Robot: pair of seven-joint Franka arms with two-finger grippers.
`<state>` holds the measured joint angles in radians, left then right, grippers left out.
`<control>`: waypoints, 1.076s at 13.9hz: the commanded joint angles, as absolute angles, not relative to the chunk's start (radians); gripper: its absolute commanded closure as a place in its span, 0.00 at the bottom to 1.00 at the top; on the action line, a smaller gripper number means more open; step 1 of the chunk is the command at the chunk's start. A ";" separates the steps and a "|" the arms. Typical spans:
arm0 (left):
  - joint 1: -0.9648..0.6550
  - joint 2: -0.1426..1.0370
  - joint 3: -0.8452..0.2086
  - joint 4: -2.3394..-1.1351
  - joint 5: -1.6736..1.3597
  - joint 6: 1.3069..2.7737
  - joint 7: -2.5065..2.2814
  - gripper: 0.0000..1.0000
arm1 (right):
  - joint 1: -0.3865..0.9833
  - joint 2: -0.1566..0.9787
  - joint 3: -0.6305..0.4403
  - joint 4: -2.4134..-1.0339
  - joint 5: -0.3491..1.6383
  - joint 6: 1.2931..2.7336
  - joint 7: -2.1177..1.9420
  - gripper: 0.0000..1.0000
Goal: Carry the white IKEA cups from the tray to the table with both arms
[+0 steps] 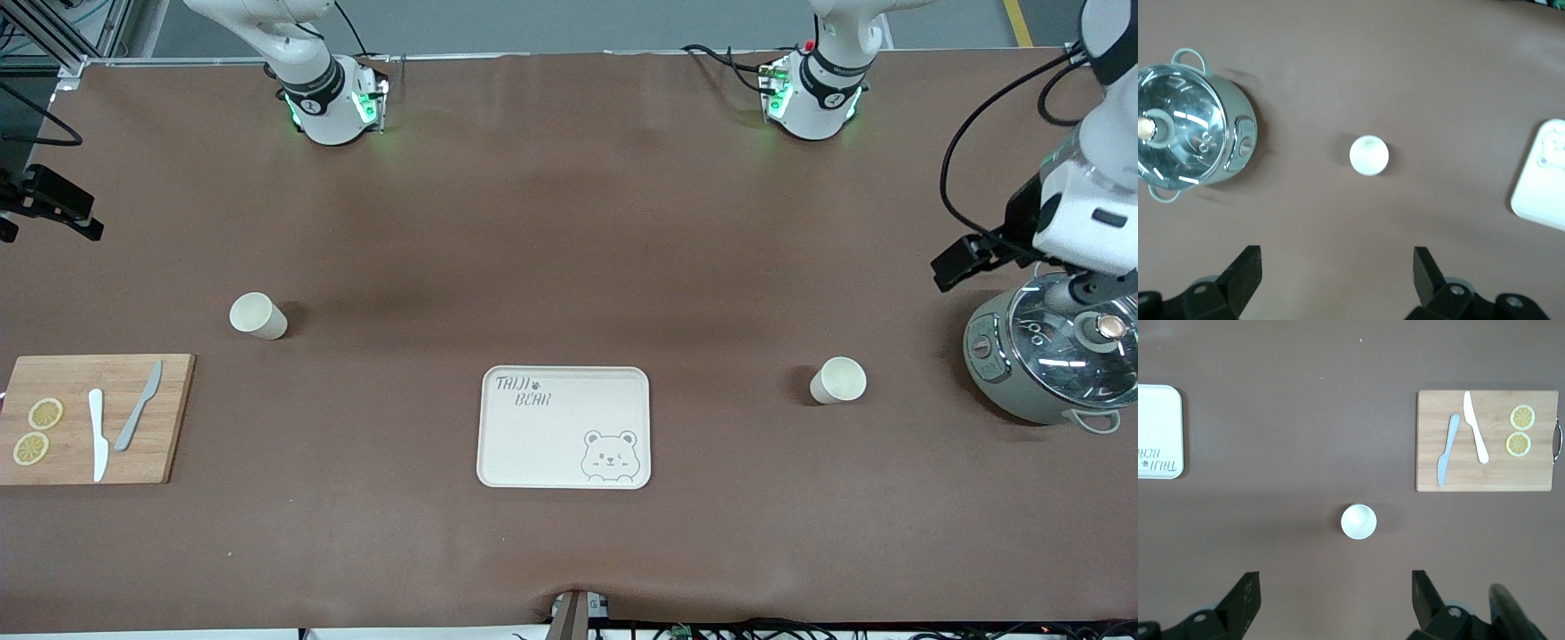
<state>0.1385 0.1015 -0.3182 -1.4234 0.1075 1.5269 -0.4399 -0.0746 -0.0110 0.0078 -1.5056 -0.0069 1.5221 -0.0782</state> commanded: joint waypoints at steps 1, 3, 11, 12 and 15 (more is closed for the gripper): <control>0.010 0.034 -0.162 -1.456 0.061 1.474 -0.382 0.00 | -0.101 -0.009 0.018 -1.497 -0.011 1.496 -0.061 0.00; -0.076 0.012 -0.076 -1.469 0.060 1.460 -0.306 0.00 | -0.100 -0.009 0.018 -1.497 -0.011 1.491 -0.061 0.00; -0.098 -0.078 -0.063 -1.594 0.017 1.513 -0.201 0.00 | -0.101 -0.009 0.018 -1.502 0.005 1.480 -0.031 0.00; -0.091 -0.083 -0.063 -1.594 0.005 1.513 -0.187 0.00 | -0.101 -0.009 0.018 -1.502 0.005 1.480 -0.031 0.00; -0.092 -0.100 -0.063 -1.597 0.000 1.512 -0.164 0.00 | -0.100 -0.009 0.018 -1.500 0.005 1.480 -0.031 0.00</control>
<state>-0.0928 -0.0594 -0.0700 -1.5605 0.0216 1.4927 -0.1910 -0.0878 -0.0086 0.0076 -1.5063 -0.0042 1.4898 -0.0469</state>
